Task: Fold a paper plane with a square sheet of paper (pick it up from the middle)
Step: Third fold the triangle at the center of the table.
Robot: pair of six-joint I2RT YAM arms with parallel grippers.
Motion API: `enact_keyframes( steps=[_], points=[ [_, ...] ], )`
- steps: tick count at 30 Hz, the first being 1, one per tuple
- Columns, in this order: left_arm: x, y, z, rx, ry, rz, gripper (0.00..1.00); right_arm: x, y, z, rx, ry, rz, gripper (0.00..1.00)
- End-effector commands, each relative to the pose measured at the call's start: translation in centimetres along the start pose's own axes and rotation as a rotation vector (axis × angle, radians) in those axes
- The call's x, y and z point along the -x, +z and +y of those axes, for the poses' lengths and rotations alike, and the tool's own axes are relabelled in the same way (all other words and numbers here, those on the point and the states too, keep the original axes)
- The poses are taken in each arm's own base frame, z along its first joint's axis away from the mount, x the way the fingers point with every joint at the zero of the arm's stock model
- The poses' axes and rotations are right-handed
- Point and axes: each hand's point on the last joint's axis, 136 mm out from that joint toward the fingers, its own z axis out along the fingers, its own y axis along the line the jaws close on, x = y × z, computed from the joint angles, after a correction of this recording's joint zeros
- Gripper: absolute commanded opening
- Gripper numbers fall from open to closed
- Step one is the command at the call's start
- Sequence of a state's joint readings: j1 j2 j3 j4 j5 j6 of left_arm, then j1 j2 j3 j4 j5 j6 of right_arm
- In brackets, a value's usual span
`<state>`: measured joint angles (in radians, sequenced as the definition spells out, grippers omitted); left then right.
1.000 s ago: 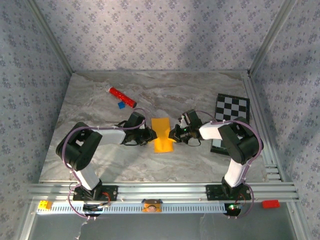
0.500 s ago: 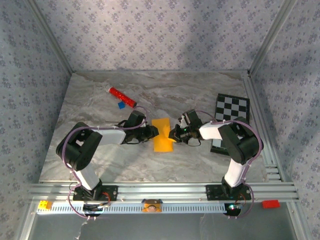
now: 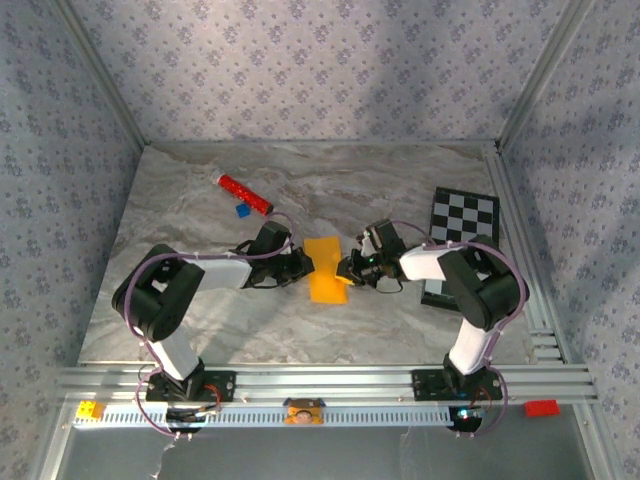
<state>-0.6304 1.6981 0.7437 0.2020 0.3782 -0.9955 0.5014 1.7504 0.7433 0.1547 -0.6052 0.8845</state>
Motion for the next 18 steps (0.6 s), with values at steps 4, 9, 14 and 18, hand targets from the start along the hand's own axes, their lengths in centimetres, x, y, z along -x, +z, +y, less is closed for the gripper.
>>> enact_keyframes(
  steps=[4, 9, 14, 18],
  points=[
    [-0.4, -1.2, -0.3, 0.011, -0.019, 0.018, 0.08, 0.0, -2.9, 0.4, -0.039, -0.095, -0.079, 0.36],
    [-0.9, -2.2, -0.8, -0.002, -0.039, 0.022, 0.08, 0.2, -6.1, 2.0, -0.075, -0.282, -0.179, 0.48],
    [-1.3, -2.8, -0.5, 0.031, -0.059, 0.038, 0.08, -0.9, -8.0, 4.1, -0.116, -0.565, -0.248, 0.46],
    [-1.3, -2.9, -0.6, 0.033, -0.064, 0.038, 0.08, -3.3, -7.6, 6.0, -0.165, -0.932, -0.32, 0.47]
  ],
)
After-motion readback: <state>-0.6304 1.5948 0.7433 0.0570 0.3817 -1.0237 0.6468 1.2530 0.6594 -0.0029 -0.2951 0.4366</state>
